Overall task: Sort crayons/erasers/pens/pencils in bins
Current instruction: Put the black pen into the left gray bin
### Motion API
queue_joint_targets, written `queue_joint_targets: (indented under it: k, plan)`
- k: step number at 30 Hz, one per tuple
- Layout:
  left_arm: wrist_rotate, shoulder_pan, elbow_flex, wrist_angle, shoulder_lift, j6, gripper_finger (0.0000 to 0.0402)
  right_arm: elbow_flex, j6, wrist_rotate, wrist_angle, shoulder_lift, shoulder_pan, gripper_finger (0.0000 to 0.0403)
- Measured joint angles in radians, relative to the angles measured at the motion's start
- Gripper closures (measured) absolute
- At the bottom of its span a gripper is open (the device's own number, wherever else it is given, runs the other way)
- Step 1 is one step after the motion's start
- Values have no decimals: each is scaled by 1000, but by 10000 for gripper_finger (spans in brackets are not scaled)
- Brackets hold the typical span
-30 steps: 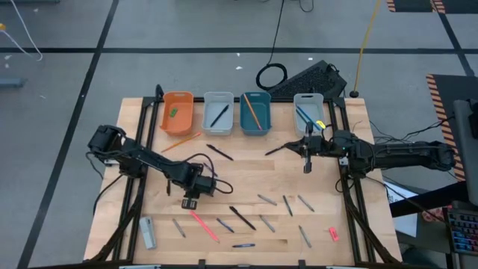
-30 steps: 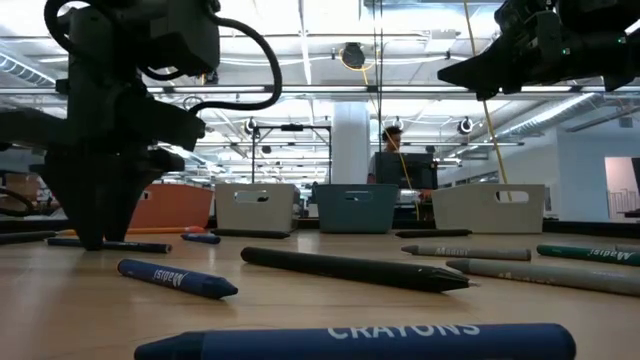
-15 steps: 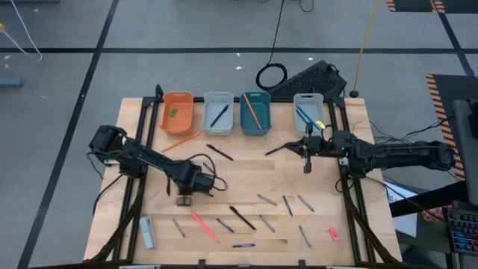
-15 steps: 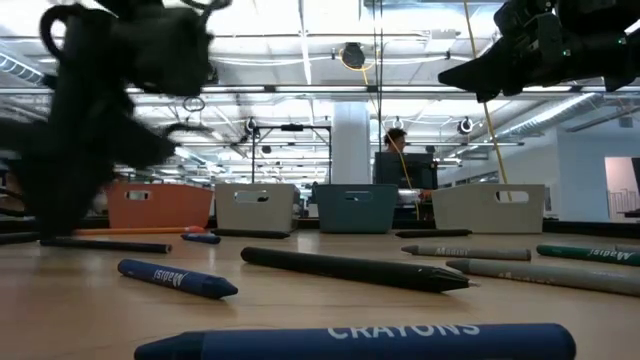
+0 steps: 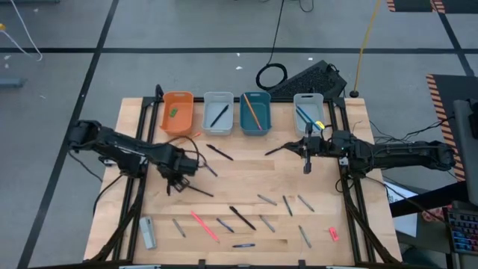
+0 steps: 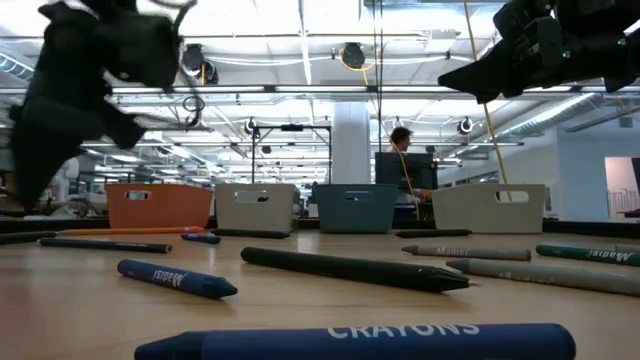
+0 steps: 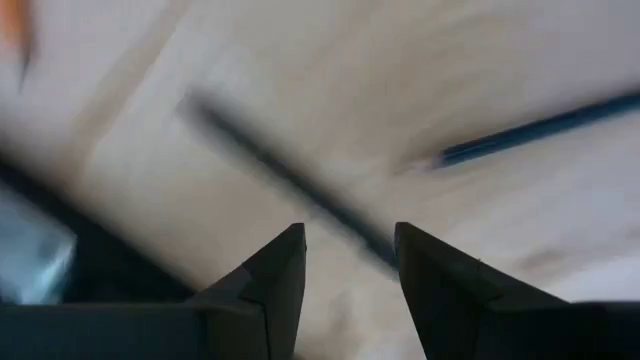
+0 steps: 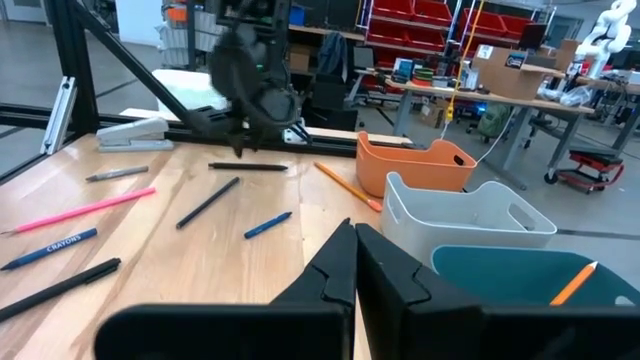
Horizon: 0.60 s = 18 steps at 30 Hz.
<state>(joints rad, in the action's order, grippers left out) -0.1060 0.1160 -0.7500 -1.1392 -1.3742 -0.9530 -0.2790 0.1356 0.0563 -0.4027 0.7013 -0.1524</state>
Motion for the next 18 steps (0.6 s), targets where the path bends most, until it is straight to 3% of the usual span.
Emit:
queue_joint_targets:
  k: [8, 18]
  plan:
    - [-59, -75, 161, 124, 89, -164, 240, 0, 1, 0, 3, 0, 2, 403]
    - [-73, -116, 255, 271, 100, -144, 248, 0, 8, 1, 3, 0, 3, 403]
